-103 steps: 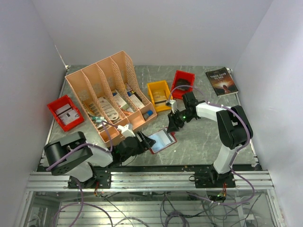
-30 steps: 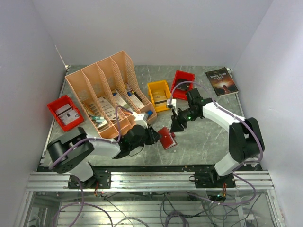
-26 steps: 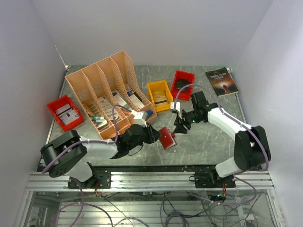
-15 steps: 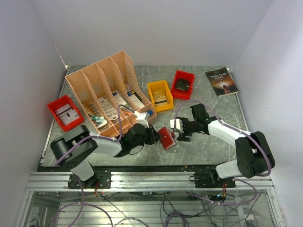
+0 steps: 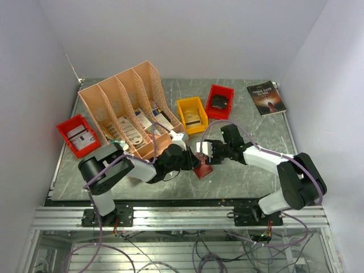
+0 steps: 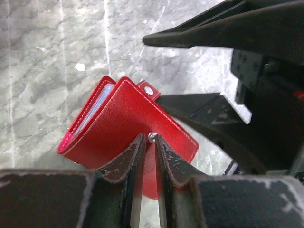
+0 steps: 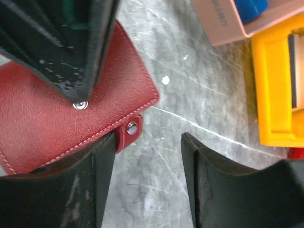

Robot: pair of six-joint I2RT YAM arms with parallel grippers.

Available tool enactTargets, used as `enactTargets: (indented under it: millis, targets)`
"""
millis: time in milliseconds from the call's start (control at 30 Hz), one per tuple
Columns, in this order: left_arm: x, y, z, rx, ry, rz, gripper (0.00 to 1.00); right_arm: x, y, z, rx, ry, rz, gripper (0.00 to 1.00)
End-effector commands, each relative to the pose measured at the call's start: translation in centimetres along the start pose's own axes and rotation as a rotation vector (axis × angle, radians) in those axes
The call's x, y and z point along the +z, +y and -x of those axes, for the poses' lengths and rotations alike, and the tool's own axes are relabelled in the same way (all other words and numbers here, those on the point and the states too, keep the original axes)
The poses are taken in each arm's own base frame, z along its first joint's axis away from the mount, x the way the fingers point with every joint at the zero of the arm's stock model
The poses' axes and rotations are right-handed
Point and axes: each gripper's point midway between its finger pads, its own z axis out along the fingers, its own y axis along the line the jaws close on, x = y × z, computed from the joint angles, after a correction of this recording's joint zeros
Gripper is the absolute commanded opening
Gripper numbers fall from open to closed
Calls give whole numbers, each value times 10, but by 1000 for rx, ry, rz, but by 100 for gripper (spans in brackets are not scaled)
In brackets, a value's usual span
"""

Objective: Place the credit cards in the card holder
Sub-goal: Close the card holder at the center of the board.

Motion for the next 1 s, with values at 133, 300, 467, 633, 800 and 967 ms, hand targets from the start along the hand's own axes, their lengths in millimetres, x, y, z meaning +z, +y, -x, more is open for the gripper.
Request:
enactTargets:
  millis: [133,300,467,633,800,967]
  targets:
    - [3,32,-22,-6,53,55,23,-7,-39,-4,125,37,-192,46]
    - [7,45,-35,-19,92,77,22,-8,-50,-10,212,66,-242,37]
    - [8,37,-31,-29,80,47,23,-8,-51,-8,327,39,-205,35]
    - [2,1,-1,-2,26,-40,26,-26,-47,24,591,-149,-10,44]
    - [-18,-34,39,66,-62,-97,31,-41,-33,55,686,-266,160,46]
    - [-45,-20,54,119,-112,5,38,-42,-30,49,739,-215,175,47]
